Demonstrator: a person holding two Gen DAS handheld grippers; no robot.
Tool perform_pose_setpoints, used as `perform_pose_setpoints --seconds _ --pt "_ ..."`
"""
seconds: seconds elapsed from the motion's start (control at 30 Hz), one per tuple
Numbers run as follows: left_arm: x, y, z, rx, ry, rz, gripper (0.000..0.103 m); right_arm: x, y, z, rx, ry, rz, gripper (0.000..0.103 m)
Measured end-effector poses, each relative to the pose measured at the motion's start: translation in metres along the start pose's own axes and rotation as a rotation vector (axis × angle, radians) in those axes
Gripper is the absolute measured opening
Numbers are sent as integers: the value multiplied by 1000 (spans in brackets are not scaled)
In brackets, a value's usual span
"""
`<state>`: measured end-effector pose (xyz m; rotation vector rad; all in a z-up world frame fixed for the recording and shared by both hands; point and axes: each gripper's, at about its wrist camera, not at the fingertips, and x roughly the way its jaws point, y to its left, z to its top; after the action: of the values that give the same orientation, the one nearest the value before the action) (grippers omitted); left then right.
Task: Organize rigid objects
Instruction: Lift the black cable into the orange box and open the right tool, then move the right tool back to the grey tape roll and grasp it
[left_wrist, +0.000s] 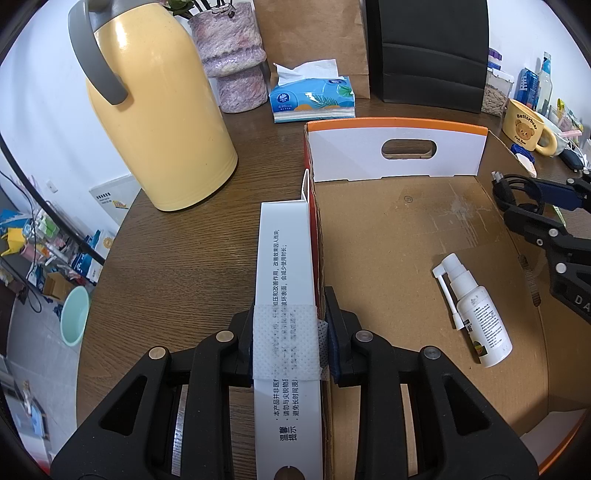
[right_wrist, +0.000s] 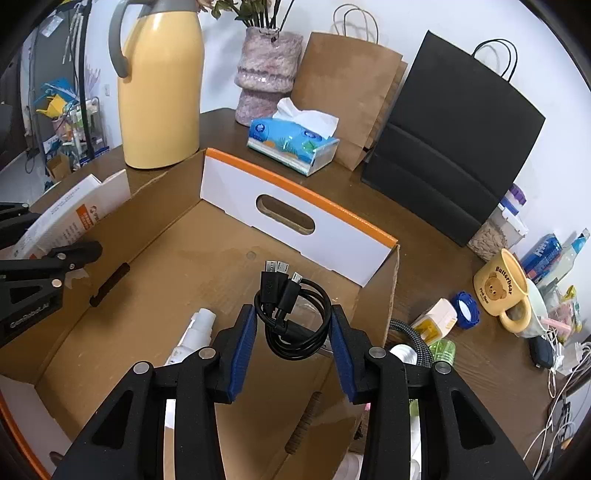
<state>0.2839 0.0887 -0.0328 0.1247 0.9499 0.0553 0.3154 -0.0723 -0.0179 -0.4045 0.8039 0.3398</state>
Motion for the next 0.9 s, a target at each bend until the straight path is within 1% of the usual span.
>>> perform_pose_setpoints --seconds 0.17,0.27,0.3,0.33,0.37,0.4,0.43,0.9 --pt "0 0 0 1 0 1 24 6 0 0 3 23 7 45" --pt "0 0 0 0 0 1 24 8 -1 -1 12 34 10 47" --pt "0 0 0 1 0 1 24 8 -1 -1 15 35 9 50" --pt "0 0 0 0 0 1 24 8 -2 -1 16 35 9 60" --pt "0 0 0 0 -1 1 24 8 -3 -1 17 34 4 67" --pt "0 0 0 0 0 1 24 8 -3 -1 18 32 -1 83" --pt "0 0 0 1 -1 0 24 6 -3 -1 20 28 -4 88" --pt "0 -1 1 3 -2 1 24 0 -4 -1 34 11 -7 88"
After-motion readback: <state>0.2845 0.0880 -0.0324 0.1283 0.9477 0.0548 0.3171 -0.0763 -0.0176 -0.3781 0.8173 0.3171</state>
